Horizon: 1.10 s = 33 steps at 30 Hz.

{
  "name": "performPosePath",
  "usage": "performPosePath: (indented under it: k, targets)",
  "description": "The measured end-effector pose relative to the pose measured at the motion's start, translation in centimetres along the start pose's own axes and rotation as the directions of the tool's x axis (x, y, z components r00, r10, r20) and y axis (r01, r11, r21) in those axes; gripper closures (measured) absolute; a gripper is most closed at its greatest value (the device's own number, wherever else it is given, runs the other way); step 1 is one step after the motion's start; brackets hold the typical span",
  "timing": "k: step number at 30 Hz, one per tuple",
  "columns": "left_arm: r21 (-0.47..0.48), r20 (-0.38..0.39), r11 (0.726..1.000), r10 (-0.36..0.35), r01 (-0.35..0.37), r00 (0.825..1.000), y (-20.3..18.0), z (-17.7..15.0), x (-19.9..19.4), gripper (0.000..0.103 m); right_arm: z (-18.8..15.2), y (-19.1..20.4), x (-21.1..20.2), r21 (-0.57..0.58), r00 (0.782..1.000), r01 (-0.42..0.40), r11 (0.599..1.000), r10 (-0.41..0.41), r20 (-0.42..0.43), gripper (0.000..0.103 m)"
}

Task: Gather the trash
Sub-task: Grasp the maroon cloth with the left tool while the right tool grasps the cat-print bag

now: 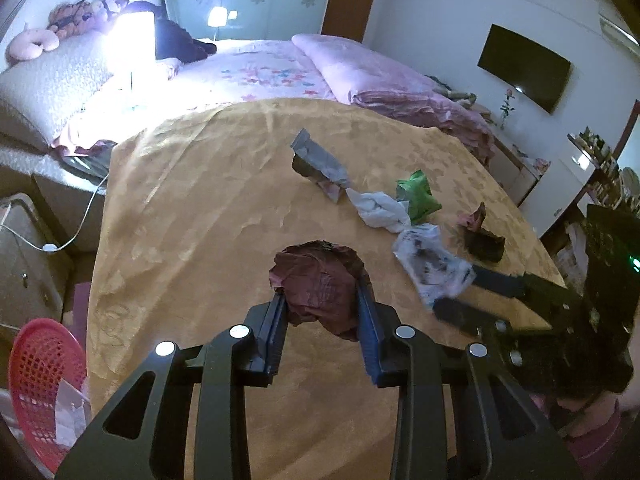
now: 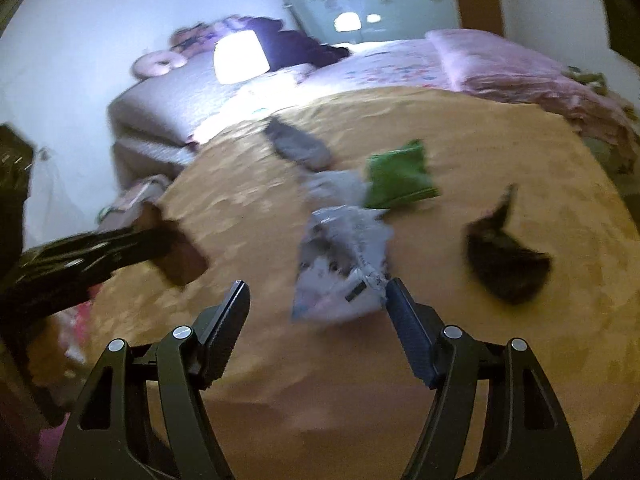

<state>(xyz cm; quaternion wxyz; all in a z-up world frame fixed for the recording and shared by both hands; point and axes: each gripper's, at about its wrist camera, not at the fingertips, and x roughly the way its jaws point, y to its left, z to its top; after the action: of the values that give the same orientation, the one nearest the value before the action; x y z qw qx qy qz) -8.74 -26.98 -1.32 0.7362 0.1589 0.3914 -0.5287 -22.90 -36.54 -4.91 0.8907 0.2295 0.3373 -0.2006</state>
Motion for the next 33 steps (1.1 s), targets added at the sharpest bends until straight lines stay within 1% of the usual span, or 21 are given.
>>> performPosePath:
  k: [1,3,9,12,15,19,21,22,24,27,33]
  targets:
    - [-0.005,-0.001,1.0,-0.003,0.003,1.0,0.1,0.0,0.1,0.073,0.0,0.3,-0.3,-0.012,1.0,-0.003,1.0,0.003,0.004,0.035]
    - [-0.013,-0.006,1.0,-0.007,0.007,1.0,0.4,-0.2,0.5,0.073,0.0,0.5,-0.6,-0.022,1.0,0.018,1.0,-0.018,0.012,0.035]
    - [-0.032,-0.023,0.999,0.002,-0.003,1.0,1.2,-0.9,1.2,0.073,-0.2,-0.7,-0.3,0.014,0.997,0.078,0.997,-0.078,0.006,0.035]
    - [-0.017,-0.017,0.999,0.035,-0.035,0.999,1.4,-1.1,1.2,0.073,-0.1,-0.6,0.5,-0.005,0.994,0.107,0.994,-0.107,0.003,0.035]
    - [-0.009,-0.01,0.998,0.061,-0.062,0.998,1.5,-1.1,1.1,0.073,0.2,-0.4,1.7,-0.026,0.993,0.114,0.993,-0.115,-0.009,0.035]
    - [-0.013,-0.006,0.998,0.063,-0.063,0.998,1.9,-1.1,0.9,0.073,0.6,-0.2,3.4,-0.041,0.992,0.12,0.992,-0.121,-0.032,0.035]
    - [-0.015,-0.005,0.998,0.064,-0.064,0.998,2.1,-1.2,0.7,0.073,0.8,-0.1,3.7,-0.046,0.991,0.128,0.991,-0.13,-0.026,0.035]
    - [-0.017,-0.005,0.998,0.063,-0.063,0.998,2.2,-1.3,0.7,0.073,0.9,-0.1,3.7,-0.041,0.99,0.134,0.99,-0.135,-0.025,0.036]
    - [-0.023,-0.005,0.998,0.063,-0.063,0.998,2.5,-1.4,0.5,0.073,1.0,0.0,3.8,-0.042,0.989,0.147,0.988,-0.148,-0.024,0.044]
    - [-0.031,-0.001,0.998,0.06,-0.06,0.998,2.7,-1.5,0.3,0.073,1.1,0.1,3.8,-0.043,0.989,0.147,0.988,-0.148,-0.021,0.049]
    - [-0.033,0.015,0.997,0.069,-0.068,0.998,3.2,-1.5,-0.8,0.073,1.1,0.8,3.0,-0.043,0.99,0.138,0.99,-0.138,0.001,0.053]
